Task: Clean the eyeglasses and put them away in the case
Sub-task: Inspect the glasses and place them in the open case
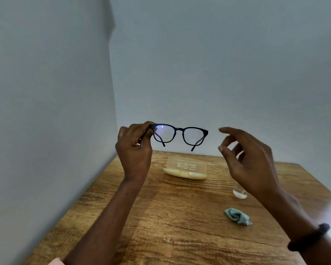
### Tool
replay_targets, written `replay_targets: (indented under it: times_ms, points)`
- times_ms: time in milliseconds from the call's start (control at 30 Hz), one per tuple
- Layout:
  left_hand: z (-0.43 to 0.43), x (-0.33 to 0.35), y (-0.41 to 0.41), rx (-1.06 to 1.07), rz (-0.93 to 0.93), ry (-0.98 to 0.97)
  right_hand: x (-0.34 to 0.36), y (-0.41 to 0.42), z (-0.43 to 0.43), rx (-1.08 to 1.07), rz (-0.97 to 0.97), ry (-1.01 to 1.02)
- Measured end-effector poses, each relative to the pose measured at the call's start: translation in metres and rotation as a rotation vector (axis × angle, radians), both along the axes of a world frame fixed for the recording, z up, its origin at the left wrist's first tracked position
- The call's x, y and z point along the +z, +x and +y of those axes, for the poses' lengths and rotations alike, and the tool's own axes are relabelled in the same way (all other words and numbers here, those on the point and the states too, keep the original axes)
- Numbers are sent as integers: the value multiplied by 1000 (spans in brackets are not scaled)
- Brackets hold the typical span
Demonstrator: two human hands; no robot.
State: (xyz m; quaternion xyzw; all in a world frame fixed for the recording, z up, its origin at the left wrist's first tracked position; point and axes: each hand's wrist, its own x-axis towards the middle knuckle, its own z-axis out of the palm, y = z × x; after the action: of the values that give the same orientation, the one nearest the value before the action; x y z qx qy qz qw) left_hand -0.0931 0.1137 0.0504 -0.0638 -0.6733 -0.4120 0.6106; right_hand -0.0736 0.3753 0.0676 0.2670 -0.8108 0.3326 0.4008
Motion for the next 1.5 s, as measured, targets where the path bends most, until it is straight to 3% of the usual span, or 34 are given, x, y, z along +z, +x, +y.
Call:
replay_targets:
  times_ms: [433, 733, 1033, 1333, 1500]
  points:
    - [-6, -6, -4, -1, -16, 40, 9, -36, -37, 3, 95, 102]
    - [4, -6, -2, -188, -23, 3, -8, -43, -24, -45, 162, -41]
    - [8, -7, 0, -194, -55, -123, -15, -36, -14, -69, 277, -52]
    - [9, -6, 0, -236, -53, -21, -20, -33, -17, -62, 302, -55]
    - [10, -3, -2, -468, -135, 172, -21, -31, -17, -52, 298, -57]
